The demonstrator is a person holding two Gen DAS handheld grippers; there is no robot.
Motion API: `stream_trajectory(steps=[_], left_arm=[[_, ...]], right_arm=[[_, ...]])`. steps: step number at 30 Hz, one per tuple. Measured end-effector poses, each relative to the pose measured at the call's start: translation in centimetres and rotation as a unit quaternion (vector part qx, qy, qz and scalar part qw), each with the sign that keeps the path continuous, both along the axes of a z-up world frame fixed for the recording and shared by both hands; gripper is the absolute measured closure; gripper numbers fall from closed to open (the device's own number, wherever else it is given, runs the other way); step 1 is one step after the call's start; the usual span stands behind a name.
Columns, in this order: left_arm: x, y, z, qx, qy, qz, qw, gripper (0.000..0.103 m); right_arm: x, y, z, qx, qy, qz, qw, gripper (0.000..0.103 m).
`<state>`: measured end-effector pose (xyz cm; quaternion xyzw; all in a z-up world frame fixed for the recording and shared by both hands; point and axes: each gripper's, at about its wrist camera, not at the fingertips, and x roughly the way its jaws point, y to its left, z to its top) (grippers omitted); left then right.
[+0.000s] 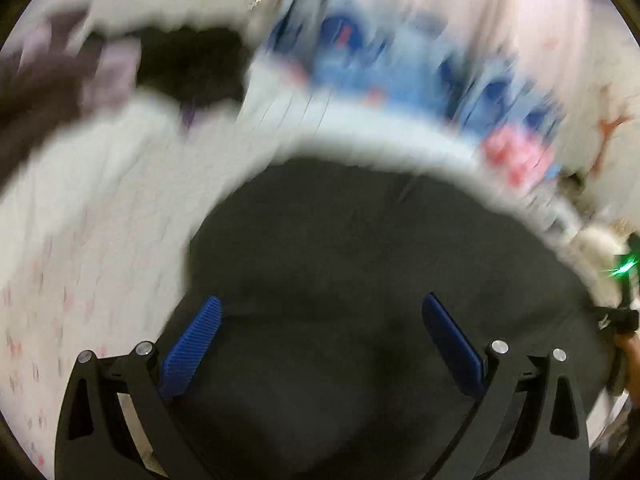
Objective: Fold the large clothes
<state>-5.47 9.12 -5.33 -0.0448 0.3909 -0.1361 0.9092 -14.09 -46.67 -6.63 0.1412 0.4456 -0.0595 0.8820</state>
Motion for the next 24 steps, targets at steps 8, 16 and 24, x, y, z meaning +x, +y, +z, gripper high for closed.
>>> stream_trajectory(steps=[8,16,24], left_arm=[[-5.1,8.1,2.8,-0.177,0.076,0.065,0.9791,0.006],[-7.7,6.2,-0.8,-0.351,0.193,0.026,0.9158,0.007],[-6.4,3.0,-3.4,-0.399,0.224,0.053,0.8878,0.007]], right_arm=[[-8.8,0.8,6.8,0.161,-0.057,0.026,0.985,0.007],[-15.7,6.8,4.3,0.293,-0.009,0.118,0.949,0.007],[-10.2,16.5,3.0,0.296,0.080,0.212,0.928,0.007]])
